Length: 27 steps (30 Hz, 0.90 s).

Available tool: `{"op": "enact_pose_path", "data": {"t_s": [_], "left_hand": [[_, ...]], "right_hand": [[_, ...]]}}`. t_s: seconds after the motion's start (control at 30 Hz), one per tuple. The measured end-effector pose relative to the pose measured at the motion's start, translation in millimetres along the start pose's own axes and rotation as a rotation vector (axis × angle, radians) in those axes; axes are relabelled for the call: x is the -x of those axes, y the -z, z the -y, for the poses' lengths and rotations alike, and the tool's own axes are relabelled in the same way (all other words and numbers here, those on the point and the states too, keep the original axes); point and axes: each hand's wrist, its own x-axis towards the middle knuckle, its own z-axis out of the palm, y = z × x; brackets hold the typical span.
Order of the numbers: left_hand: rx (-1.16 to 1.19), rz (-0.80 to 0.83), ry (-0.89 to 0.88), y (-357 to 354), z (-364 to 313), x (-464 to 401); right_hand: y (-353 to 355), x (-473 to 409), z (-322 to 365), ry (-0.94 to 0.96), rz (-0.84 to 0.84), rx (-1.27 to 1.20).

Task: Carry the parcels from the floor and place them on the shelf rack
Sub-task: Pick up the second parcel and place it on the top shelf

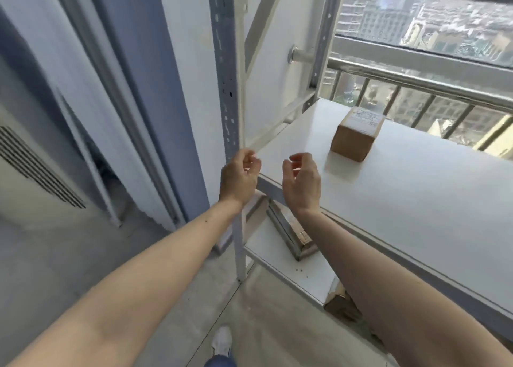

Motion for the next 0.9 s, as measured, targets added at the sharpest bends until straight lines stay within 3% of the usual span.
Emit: {"op": "enact_pose_path", "data": {"t_s": [0.43,0.77,0.9], "left_hand": [[-0.098,-0.553,0.305,239,79,147],[-0.246,-0.921,0.521,401,105,364],[-0.252,-1.045,0.620,447,108,467]], "right_hand": [[-125,186,136,0.295,0.627,-0.203],[-162,412,235,0.507,1.044,-0.285],[-157,516,259,0.507,1.202,-0.327]]}}
